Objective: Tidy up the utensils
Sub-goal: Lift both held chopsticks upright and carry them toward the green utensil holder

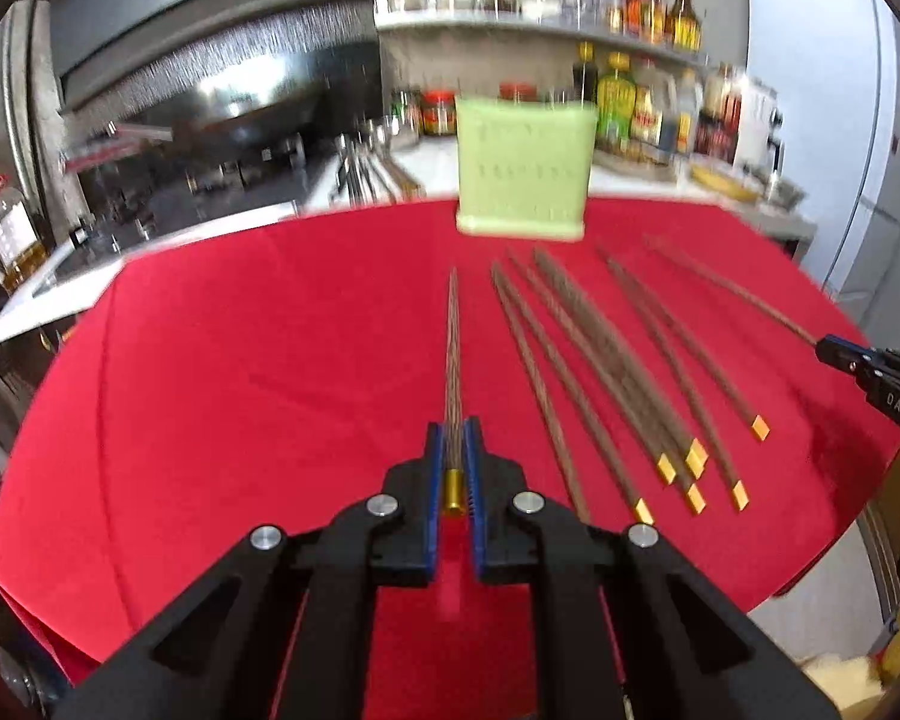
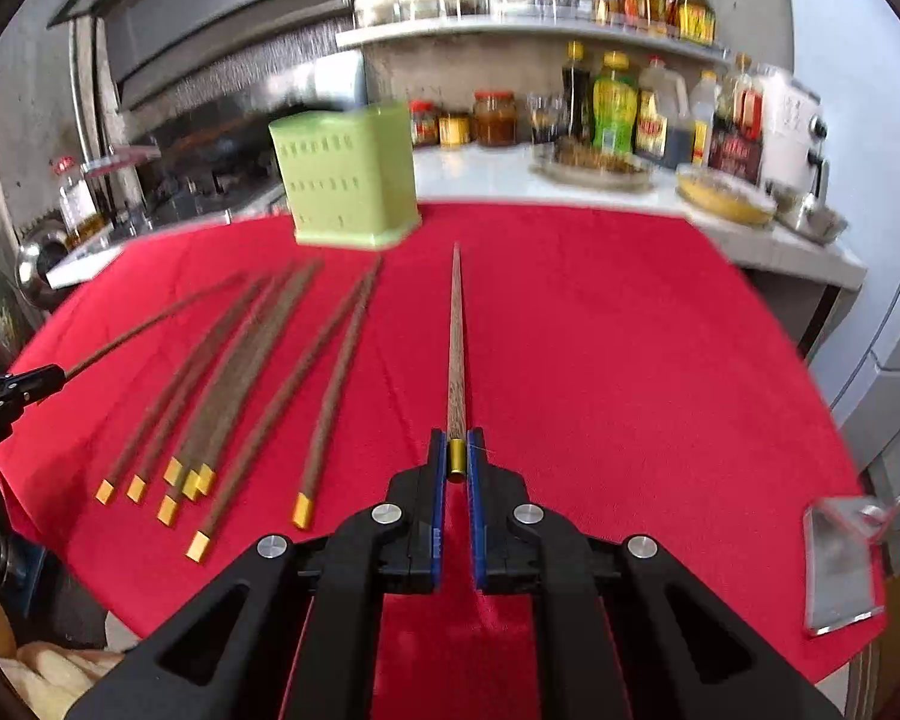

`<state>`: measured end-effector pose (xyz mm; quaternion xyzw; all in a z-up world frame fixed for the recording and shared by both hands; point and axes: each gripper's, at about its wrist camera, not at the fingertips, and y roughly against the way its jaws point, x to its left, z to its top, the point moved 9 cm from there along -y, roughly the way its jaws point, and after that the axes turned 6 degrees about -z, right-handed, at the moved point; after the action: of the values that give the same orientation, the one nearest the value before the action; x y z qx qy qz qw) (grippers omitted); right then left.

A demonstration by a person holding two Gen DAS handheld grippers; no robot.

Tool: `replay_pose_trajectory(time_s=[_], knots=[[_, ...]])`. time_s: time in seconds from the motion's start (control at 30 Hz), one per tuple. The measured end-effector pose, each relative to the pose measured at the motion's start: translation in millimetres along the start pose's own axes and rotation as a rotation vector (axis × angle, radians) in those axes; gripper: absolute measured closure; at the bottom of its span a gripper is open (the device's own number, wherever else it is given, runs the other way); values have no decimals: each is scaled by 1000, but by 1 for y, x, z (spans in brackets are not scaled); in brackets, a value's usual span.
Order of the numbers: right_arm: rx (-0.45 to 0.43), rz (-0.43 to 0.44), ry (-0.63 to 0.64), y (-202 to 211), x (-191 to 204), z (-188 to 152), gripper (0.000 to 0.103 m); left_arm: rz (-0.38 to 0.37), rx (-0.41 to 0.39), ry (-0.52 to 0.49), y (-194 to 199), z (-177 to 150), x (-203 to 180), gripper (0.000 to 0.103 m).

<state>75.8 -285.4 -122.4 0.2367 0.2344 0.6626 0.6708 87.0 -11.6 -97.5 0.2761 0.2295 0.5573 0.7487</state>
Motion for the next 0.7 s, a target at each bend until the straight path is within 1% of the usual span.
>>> replay_pose_trajectory(time_s=[0.07, 0.1, 0.17, 0.2, 0.3, 0.4, 0.5, 0.57, 0.63, 0.7], knots=[[-58, -6, 6, 18, 2, 21, 96, 1, -57, 0, 14, 17, 2, 96], [-85, -9, 8, 25, 1, 31, 96, 3, -102, -2, 26, 30, 4, 96], [-140, -13, 15, 41, 3, 55, 96, 2, -166, -6, 43, 51, 5, 96], [-161, -12, 18, 47, 3, 64, 96, -3, -214, -11, 56, 66, 6, 96], [-228, -18, 38, 65, 8, 96, 96, -1, -303, -28, 80, 97, 7, 96], [-278, -19, 56, 78, 13, 124, 96, -8, -338, -26, 89, 119, 8, 96], [-293, -13, 61, 81, 15, 140, 96, -29, -334, -16, 85, 126, 10, 96], [-296, -16, 60, 80, 16, 143, 96, -30, -322, -11, 78, 124, 12, 96], [-300, -23, 62, 77, 16, 144, 96, -15, -336, -18, 77, 122, 13, 96], [-297, -28, 64, 74, 16, 142, 95, -16, -338, -13, 78, 119, 16, 96]])
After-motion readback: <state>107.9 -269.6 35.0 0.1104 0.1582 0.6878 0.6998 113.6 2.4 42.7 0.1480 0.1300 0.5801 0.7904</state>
